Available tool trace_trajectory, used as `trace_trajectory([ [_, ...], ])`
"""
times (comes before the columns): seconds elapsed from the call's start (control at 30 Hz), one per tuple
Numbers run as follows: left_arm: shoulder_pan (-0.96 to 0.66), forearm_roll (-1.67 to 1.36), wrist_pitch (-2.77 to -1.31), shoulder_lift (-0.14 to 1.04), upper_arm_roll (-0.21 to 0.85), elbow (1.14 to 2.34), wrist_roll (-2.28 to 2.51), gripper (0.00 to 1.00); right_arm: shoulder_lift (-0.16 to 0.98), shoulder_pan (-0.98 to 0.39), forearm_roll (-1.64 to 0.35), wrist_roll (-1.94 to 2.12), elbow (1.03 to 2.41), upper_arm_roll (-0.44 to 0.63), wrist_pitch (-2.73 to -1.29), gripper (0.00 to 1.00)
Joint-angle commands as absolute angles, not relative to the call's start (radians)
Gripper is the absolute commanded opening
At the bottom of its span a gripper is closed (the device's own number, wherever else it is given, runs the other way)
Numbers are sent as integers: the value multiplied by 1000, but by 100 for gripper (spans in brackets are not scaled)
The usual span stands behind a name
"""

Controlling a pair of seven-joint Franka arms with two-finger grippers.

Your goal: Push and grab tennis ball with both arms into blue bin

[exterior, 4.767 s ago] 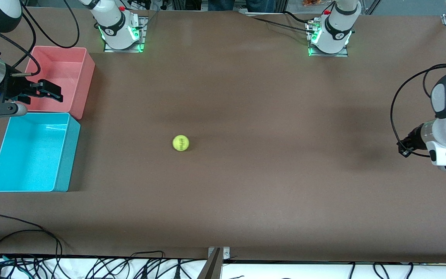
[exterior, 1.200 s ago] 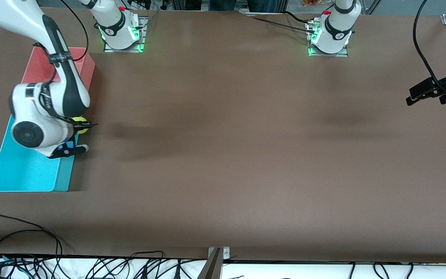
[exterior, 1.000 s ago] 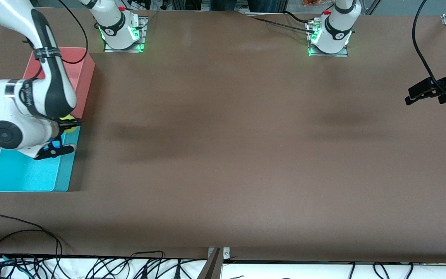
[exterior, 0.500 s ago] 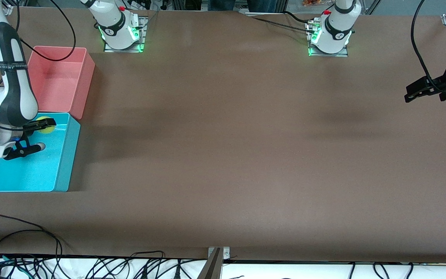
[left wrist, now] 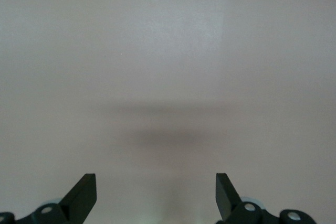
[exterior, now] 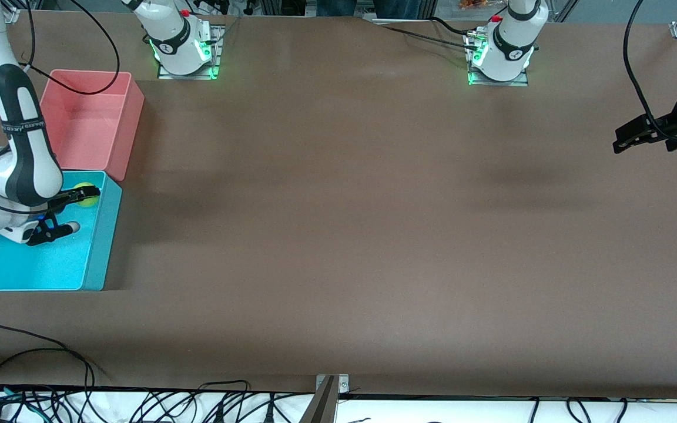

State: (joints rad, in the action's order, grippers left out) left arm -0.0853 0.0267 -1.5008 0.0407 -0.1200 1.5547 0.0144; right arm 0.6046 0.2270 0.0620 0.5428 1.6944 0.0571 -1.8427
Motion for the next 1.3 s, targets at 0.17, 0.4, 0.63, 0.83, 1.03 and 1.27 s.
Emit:
trace_trajectory([
  [0.17,-91,51,-1491,26,-120,1565,-5,100,614,238,38,568,1677,49,-1842,100],
  [0.4,-91,51,-1491,26,-120,1565,-3,100,600,238,40,568,1672,49,-1821,100],
  [0.63,-91,51,-1491,26,-120,1563,-3,100,557,235,44,571,1588,44,-1682,100],
  [0.83,-91,49,-1489,26,-120,1563,-3,100,552,230,48,568,1453,41,-1510,100],
  [1.03,-91,49,-1489,26,-120,1563,-3,100,516,221,41,557,1373,29,-1368,100],
  [1.27,-91,49,-1489,28,-120,1563,-3,100,425,167,46,456,1364,-18,-1355,100],
])
